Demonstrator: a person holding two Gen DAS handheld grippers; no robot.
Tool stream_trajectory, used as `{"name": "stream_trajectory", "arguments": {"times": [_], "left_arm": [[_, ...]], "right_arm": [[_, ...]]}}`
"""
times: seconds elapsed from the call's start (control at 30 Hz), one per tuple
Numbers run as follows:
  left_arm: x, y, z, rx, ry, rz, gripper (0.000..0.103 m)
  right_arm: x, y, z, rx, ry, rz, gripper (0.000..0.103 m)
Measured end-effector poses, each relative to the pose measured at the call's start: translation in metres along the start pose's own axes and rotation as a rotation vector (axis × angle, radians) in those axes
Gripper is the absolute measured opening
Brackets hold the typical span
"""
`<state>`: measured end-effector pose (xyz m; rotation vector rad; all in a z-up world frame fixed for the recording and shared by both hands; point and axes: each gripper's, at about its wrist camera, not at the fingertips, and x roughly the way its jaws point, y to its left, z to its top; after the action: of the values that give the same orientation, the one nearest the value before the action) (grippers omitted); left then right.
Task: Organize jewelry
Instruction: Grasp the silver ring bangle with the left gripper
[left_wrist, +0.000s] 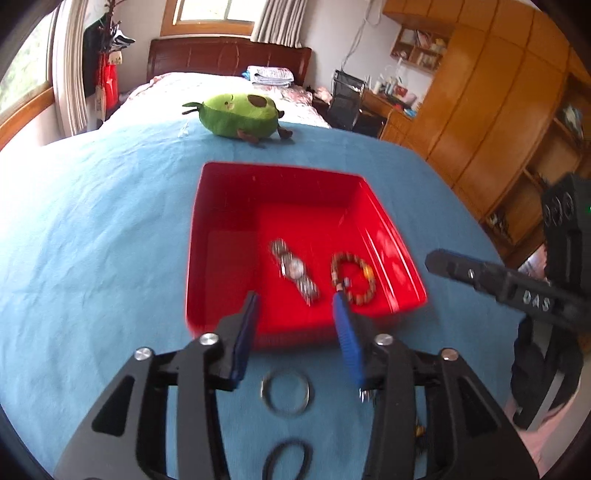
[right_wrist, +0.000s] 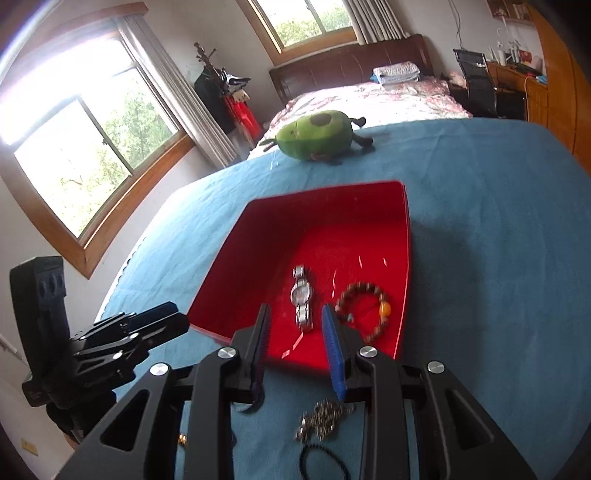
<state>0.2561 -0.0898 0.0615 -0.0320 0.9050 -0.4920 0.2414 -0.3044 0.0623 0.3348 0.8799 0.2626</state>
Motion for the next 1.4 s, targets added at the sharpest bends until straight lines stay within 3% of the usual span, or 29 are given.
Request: {"name": "stream_trajectory", "arguments": {"times": [0.13,0.23,0.5,0.87,1.13,1.2,1.27,1.4], "left_arm": [[0.004,0.003,-0.025,-0.008,0.089,0.064,0.056],[0.021,0.008,-0.041,-0.036,0.161,0.128,0.057],[0.062,0.014,-0.054,-0.035,0.232,0.199,0.062],[0.080,0.024,-0.052,-0.042,0.249,0.190,0.040],[0.096,0.021,-0.053,-0.025,0.278,0.173,0.031],[0.097,0.020,-0.053,-0.019,0.279,0.172,0.026],[0.099,0.020,-0.054,-0.020,0.275,0.175,0.012],[0.100,0.015,-0.056,-0.002,0.270,0.178,0.004]], "right_arm": [[-0.003,0.003,-0.026,-0.017,0.056,0.000,0.030],[0.001,0.004,-0.044,-0.020,0.089,0.004,0.031],[0.037,-0.014,-0.070,0.045,0.196,-0.012,0.032],[0.047,-0.017,-0.073,0.050,0.206,-0.019,0.033],[0.056,-0.018,-0.072,0.052,0.224,-0.027,0.033],[0.057,-0.019,-0.073,0.056,0.227,-0.029,0.033],[0.059,-0.019,-0.074,0.056,0.231,-0.031,0.033],[0.061,-0.020,-0.074,0.059,0.236,-0.033,0.034]]}}
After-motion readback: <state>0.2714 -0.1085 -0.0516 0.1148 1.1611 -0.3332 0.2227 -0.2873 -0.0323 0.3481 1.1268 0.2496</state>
